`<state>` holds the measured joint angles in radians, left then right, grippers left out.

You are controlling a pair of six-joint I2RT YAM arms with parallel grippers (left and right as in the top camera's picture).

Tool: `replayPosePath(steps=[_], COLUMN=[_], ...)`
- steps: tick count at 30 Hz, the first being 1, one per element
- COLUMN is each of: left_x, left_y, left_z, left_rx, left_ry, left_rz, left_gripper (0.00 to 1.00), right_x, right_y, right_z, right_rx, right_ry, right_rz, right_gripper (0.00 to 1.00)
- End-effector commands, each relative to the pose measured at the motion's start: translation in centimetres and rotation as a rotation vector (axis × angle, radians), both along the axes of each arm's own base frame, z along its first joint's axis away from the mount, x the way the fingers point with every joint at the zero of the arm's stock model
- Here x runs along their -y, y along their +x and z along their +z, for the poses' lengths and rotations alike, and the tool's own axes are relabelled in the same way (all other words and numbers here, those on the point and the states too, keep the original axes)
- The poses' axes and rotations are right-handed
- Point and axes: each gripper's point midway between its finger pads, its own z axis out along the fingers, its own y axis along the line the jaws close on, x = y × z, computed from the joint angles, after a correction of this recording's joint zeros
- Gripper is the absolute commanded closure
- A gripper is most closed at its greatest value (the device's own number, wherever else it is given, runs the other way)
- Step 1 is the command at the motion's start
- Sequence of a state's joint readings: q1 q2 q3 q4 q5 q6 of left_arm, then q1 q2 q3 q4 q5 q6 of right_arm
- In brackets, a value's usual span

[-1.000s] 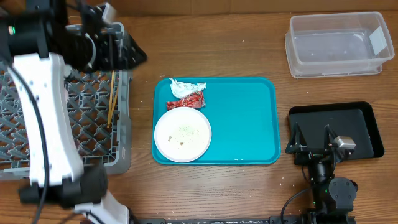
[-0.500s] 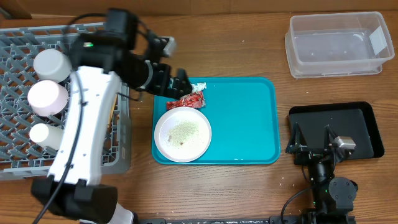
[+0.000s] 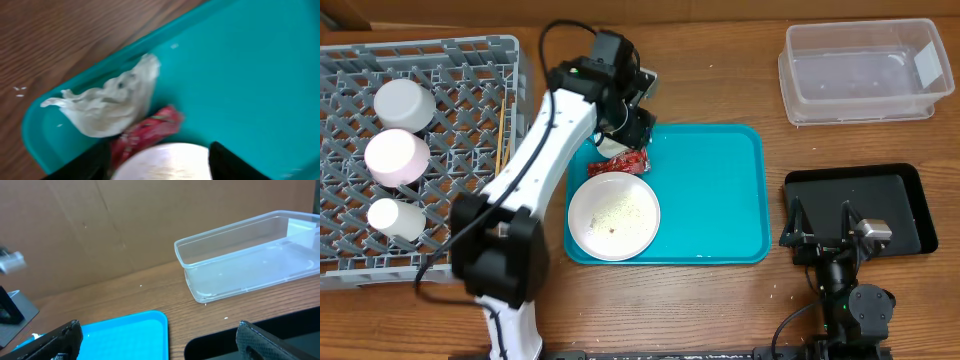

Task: Sort waste into correct bins and load items into the dishwasher

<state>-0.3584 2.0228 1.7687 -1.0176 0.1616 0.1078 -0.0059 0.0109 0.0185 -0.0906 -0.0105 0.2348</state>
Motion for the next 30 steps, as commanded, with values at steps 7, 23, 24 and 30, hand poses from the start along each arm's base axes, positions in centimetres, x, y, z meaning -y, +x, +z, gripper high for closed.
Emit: replayPosePath(steps=[7,23,24,30], left_x=[-2.2,2.3,3.1,6.5], left_y=[0.0,-2.0,-2.9,-9.2], left_z=[-7.1,4.9,6.2,10.6], left_rx=[-0.088,-0.099,-0.127,-0.39], left_ry=[0.177,-0.147,-0.207,-0.503], left_rz=[-0.101,-0.075,-0.083,-0.14], left_gripper=[0.58,0.16,0.0,0.0], right_x=[0.2,0.2,0.2,0.2], right_y=[0.0,0.0,0.0,0.0], right_z=[-0.2,-0.2,-0.2,-0.2], right_rx=[0.003,0.003,0.003,0.003], right_ry=[-0.004,-0.004,-0.004,-0.004], right_rz=[-0.012,-0.012,-0.012,-0.012], right_gripper=[0.0,0.0,0.0,0.0])
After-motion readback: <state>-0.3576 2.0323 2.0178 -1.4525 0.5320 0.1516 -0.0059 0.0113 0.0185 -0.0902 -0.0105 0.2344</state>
